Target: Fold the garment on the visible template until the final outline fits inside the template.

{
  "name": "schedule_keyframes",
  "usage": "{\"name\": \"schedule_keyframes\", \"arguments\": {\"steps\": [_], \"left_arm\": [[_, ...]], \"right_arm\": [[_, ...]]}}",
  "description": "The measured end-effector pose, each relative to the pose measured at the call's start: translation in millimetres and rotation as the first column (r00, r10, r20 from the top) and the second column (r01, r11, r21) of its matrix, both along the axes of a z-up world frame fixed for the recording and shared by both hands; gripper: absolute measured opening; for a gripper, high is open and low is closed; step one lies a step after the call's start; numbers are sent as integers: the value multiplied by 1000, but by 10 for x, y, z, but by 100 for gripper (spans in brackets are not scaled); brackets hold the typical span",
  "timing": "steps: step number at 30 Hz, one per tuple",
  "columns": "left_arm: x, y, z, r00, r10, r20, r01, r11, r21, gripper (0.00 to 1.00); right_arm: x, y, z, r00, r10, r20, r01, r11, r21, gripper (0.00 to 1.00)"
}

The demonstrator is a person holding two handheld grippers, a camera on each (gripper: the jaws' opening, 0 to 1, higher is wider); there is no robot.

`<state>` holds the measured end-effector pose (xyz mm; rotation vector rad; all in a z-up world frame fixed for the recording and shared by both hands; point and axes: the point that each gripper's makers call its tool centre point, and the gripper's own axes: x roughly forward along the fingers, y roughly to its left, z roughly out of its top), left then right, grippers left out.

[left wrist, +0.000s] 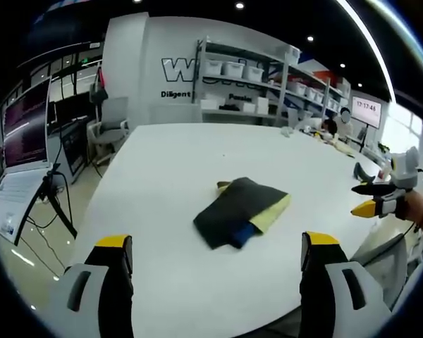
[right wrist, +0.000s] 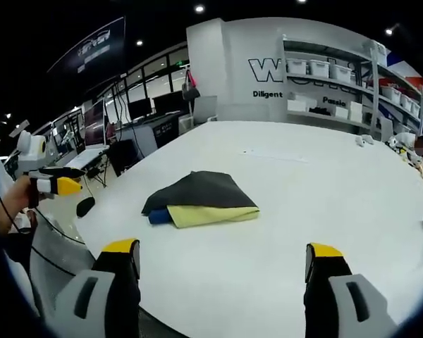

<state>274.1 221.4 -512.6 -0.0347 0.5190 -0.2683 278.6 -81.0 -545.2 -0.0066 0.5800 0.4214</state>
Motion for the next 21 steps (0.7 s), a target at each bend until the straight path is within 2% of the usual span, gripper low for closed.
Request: {"name": "schedule_keyframes", "arguments": {"steps": [3,6,21], "left_arm": [[-8,2,-9,1000,-3,-7,3,1000,3,95],[-11,8,-8,1000,-1,-6,2,1000,7,95],[7,33,-12,1000,-2,-10,2,1000,13,95]], "right_arm": [[11,13,12,1000,-3,11,3,1000,18,97],[15,34,38,1000,-11,8,10,998,68,97],[48,89,34,1000,5,8,-6,998,64,97]]}}
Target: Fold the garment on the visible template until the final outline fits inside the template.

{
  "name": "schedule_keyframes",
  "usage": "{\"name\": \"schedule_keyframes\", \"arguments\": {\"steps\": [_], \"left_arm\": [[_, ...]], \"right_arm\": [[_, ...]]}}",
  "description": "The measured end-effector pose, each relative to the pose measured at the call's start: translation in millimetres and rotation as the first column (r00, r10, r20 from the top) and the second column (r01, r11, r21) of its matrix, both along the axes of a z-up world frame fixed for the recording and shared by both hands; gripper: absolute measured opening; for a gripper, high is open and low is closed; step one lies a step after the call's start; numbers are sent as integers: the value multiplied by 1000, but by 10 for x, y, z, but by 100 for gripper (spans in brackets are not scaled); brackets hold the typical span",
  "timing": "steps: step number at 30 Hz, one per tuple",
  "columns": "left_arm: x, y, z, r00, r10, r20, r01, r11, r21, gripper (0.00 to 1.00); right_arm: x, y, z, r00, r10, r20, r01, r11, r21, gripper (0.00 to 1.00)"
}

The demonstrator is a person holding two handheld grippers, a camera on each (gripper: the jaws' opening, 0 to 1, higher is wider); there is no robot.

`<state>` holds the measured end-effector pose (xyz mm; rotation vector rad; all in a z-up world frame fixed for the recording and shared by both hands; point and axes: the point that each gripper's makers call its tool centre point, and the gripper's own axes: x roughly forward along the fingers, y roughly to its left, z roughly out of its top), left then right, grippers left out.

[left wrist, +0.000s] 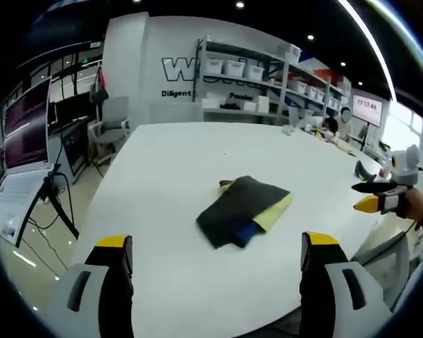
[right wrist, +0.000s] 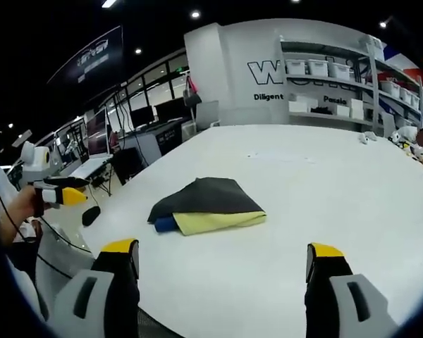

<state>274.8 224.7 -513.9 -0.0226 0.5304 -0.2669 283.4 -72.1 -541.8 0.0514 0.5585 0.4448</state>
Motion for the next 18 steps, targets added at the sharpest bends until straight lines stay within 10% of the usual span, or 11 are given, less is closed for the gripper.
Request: {"name": "schedule_keyframes", "arguments": {"steps": [18], "left_arm": [[154,-12,-133,999,4,-33,-4,1000,-6,94]], "right_arm": [[387,344,-64,995,93,22,-93,996,-18,96]]}}
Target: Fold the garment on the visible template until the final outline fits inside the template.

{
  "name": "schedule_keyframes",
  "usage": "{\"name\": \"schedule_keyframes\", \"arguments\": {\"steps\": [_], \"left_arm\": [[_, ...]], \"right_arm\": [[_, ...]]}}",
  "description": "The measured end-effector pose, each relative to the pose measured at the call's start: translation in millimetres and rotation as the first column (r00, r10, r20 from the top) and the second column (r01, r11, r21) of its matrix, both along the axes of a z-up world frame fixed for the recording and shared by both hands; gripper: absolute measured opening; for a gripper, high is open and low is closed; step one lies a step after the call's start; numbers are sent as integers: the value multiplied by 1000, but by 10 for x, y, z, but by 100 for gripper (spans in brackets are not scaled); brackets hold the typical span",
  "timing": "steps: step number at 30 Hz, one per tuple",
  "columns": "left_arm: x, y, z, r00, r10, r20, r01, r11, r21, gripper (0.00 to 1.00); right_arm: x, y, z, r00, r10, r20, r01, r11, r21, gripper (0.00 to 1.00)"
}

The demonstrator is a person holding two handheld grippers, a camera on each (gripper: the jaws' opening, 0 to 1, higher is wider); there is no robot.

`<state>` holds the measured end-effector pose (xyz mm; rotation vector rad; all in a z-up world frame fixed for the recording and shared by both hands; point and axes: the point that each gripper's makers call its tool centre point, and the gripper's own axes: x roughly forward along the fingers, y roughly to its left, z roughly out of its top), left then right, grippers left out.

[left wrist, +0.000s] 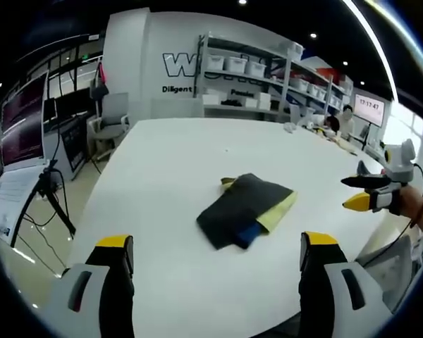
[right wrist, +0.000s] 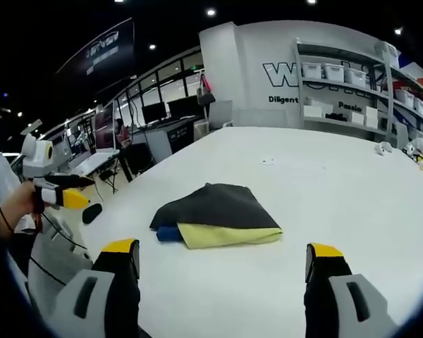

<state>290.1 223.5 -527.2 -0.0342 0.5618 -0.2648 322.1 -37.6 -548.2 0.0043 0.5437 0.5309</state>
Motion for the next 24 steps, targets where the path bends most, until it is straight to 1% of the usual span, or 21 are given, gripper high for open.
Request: {"name": "schedule_keyframes", "arguments": {"steps": [8,11,17,22,24], "left_arm": [[123,-38,-88,1000,-13,-13,13,1000,3,93],[168,-56,-115,1000,-21,-16,21,1000,6,93],[300,-92,-188,999,-30,-24,30,1000,-4,93],[388,-91,-237,999,-31,-27,30,1000,-6,92],[411,-93,-247,999,-32,-25,32,999,-6,92]], "right_arm": [[129,134,-68,999,35,-5,-35,999,-2,95],[172,184,-83,999,49,-4,-49,999,0,93],[276,278,-140,996,86,4,-86,996,-27,90],[365,338,-189,994,113,12,-112,993,-44,85],[394,368,-197,992,127,25,-126,991,-51,83]]}}
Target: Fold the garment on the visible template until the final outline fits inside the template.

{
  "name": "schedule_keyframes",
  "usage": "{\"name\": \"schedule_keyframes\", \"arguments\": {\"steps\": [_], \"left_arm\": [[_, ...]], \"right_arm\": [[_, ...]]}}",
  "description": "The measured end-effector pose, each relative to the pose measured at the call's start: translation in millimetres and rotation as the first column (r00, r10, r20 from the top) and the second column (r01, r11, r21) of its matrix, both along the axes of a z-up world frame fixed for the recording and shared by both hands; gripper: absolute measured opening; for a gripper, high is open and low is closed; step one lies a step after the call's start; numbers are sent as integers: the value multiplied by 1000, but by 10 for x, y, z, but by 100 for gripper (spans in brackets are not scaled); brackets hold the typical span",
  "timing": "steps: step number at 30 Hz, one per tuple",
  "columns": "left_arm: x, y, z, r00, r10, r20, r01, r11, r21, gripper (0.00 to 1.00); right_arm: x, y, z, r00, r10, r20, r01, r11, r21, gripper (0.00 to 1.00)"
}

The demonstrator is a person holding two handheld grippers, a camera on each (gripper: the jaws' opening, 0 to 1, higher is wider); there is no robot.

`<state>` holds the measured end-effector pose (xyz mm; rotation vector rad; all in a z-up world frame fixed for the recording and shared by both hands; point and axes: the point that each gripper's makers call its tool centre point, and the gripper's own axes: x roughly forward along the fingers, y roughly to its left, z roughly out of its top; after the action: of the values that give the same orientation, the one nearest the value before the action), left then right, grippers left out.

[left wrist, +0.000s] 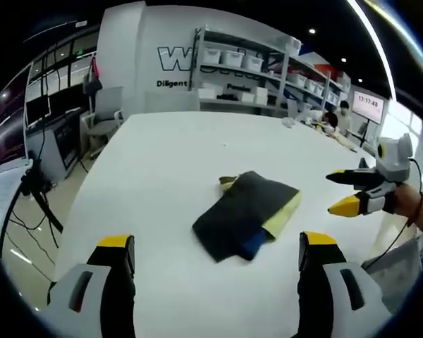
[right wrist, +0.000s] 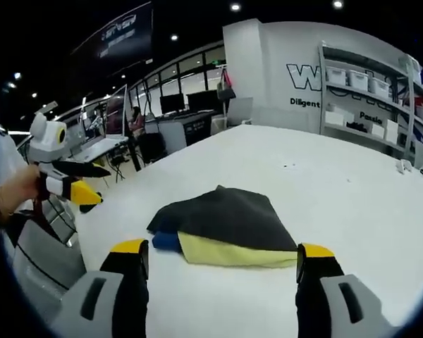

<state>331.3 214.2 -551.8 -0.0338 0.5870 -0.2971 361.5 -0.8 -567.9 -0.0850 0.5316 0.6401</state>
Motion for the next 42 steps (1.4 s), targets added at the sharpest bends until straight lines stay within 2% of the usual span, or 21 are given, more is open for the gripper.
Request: {"name": "schedule_keyframes", "arguments": {"steps": [9,14,22,26,36,42], "left_arm": [[128,-37,-154,1000,-13,-22,14,1000,5,92],[174,-79,-235,999,-22,-49,23,1000,16,90],[334,-260,-351,996,-76,-52,77,997,26,88],[417,-289,-418,995,-84,-51,86,995,39,87],[594,-453,-712,991,-113,-65,118,990,73,79],[667,-600,-791,988,-145,-60,150,986,73,68]], "right_arm": [[130,148,-165,999,52,0,-52,998,-35,77],[201,167,-266,999,45,-7,-45,998,-33,74],[307,150,-366,999,35,-10,-35,999,-19,72],[348,148,-413,999,39,-14,-39,999,-22,73],[438,73,-455,1000,-1,-23,1,1000,1,73],[474,-5,-470,999,-37,-26,37,999,14,73]]}}
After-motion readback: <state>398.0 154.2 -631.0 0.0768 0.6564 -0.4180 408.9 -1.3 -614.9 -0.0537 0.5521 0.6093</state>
